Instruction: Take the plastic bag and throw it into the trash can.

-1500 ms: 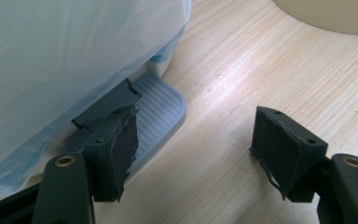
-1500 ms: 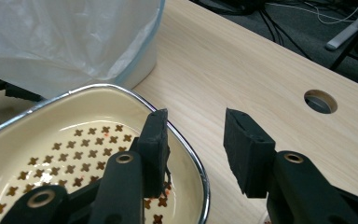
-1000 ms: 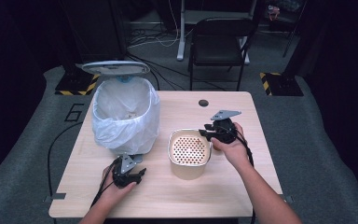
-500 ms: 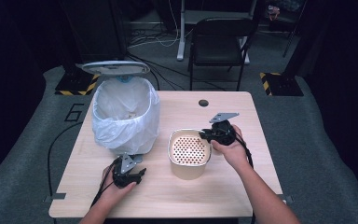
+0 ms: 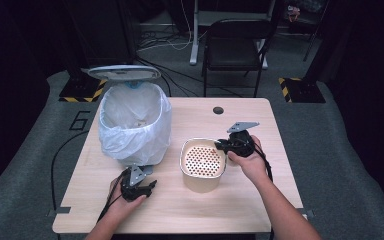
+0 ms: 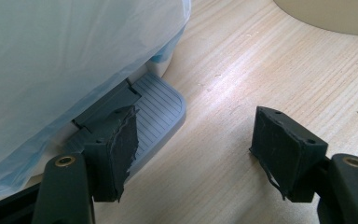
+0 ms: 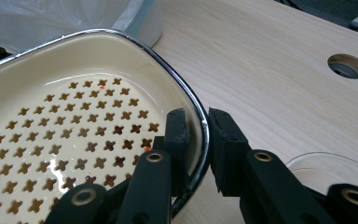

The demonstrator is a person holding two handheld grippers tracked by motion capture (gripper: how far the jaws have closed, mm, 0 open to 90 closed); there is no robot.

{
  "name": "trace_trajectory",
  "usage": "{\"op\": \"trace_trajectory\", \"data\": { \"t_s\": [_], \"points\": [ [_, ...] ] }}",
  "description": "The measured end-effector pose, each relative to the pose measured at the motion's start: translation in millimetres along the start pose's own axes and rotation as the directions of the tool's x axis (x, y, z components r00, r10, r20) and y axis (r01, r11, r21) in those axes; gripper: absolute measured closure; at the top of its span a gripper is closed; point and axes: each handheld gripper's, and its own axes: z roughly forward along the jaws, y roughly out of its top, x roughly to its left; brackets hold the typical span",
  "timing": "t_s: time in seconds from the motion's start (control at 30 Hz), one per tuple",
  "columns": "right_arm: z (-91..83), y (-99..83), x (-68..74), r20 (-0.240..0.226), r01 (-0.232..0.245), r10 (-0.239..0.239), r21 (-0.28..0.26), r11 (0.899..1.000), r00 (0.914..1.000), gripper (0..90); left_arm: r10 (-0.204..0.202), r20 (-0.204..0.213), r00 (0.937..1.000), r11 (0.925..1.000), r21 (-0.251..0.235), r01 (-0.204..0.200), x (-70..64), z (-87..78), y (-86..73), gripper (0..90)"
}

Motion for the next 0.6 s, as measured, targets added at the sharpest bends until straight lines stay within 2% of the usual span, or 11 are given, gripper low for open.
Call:
{"op": "trace_trajectory", "data": {
  "t_s": [0.6],
  "points": [
    [-7.0, -7.2, 17.6, -0.058, 0.034, -0.035, -0.004, 0.999, 0.9977, 78.6, 0.000, 0.000, 1.0000, 1.0000, 0.000, 0.000, -0.1, 0.0, 0.0, 31.2]
  ]
}}
